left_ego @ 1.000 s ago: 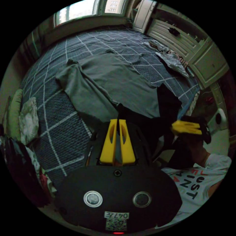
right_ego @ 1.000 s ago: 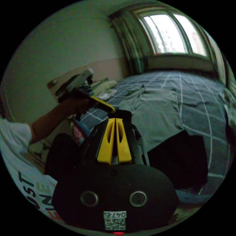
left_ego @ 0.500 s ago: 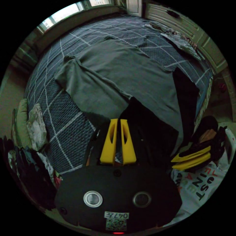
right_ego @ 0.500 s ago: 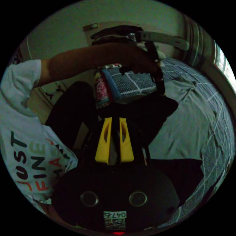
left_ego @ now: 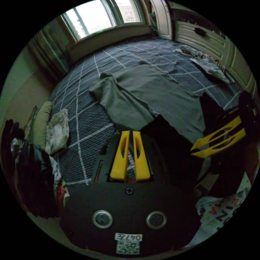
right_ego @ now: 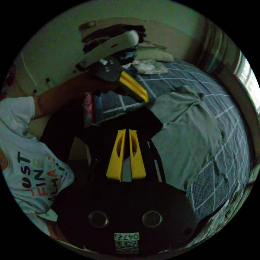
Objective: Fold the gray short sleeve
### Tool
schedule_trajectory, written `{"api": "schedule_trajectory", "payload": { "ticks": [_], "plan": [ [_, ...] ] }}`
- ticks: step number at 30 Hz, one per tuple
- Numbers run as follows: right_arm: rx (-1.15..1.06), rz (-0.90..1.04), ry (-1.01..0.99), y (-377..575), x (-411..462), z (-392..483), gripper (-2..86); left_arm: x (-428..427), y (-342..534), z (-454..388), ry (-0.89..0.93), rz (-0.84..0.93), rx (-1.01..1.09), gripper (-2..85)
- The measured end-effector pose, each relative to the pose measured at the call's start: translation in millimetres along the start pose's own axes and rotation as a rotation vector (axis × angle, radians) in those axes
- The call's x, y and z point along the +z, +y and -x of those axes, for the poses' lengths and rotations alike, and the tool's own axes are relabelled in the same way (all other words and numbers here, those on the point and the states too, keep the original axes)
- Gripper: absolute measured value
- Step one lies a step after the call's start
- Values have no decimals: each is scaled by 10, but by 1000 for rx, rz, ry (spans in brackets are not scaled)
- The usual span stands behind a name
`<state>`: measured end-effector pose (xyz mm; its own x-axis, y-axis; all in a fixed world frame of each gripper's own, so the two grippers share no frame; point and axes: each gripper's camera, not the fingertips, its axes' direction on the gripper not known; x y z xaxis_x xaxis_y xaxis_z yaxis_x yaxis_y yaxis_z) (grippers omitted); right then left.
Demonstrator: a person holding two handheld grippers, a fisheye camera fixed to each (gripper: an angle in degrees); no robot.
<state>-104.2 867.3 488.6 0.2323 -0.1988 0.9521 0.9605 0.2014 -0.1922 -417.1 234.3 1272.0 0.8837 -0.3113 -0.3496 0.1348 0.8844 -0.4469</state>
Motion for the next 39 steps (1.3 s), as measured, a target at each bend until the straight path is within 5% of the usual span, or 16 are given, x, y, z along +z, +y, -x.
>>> {"api": "schedule_trajectory", "payload": {
  "ticks": [5, 8, 10, 14, 18, 26, 28, 31, 39],
  "plan": [
    [-64, 13, 81, -39, 281, 171, -1, -251, 645, 27, 475, -167, 109, -8],
    [-51, 174, 121, -57, 668, 59, -3, 22, 919, -150, 401, -33, 104, -9],
    [-17, 105, 116, -113, 717, -46, -3, 193, 1090, -186, 367, 41, 87, -9],
    [-34, 116, 115, -394, 697, -249, -4, 199, 1401, -88, 469, 0, 43, -10],
    [24, -81, 162, -953, 496, -808, -5, 16, 1444, 59, 461, -114, 53, -10],
    [30, 108, 52, -2044, 1518, -1850, -4, 571, 1181, 56, 647, -84, 211, -10],
    [104, -8, -80, -2087, 1467, -2175, 0, 725, 1306, 164, 749, -99, 172, -10],
    [136, -263, 2, -2358, 1103, -2562, 19, 821, 1397, 347, 925, -162, 96, -10],
    [35, -114, 143, -4293, 1647, -3809, 21, 980, 1472, 711, 740, -207, -12, -10]
  ]
}}
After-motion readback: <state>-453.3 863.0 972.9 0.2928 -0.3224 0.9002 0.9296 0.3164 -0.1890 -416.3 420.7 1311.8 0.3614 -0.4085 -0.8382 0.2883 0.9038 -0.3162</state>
